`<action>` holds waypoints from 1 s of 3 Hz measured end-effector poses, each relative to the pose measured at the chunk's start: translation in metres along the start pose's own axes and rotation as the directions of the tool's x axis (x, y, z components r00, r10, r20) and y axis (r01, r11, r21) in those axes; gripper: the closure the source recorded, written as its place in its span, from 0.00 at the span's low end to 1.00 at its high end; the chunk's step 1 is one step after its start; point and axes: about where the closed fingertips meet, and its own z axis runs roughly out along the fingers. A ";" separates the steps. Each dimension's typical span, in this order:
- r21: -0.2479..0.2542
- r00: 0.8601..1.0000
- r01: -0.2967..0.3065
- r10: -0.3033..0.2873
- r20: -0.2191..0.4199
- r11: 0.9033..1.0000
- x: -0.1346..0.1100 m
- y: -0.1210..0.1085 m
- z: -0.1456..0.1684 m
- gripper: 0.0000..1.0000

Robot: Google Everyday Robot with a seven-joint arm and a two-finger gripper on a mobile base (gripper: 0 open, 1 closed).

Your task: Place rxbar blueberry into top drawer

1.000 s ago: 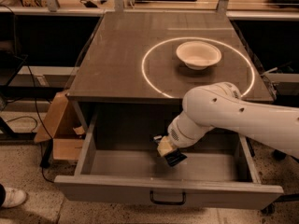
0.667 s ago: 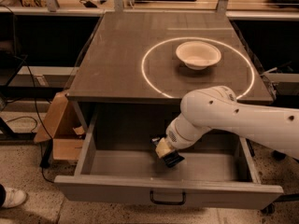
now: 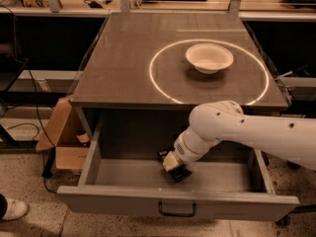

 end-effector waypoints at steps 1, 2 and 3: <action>0.000 1.000 0.000 0.000 -0.001 1.000 0.000 0.000 0.000 0.74; 0.000 1.000 0.000 0.000 -0.001 1.000 0.000 0.000 0.000 0.50; 0.000 1.000 0.000 0.000 -0.001 1.000 0.000 0.000 0.000 0.27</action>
Offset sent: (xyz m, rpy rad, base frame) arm -0.0001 0.0001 -0.0003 0.0001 0.0006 0.0001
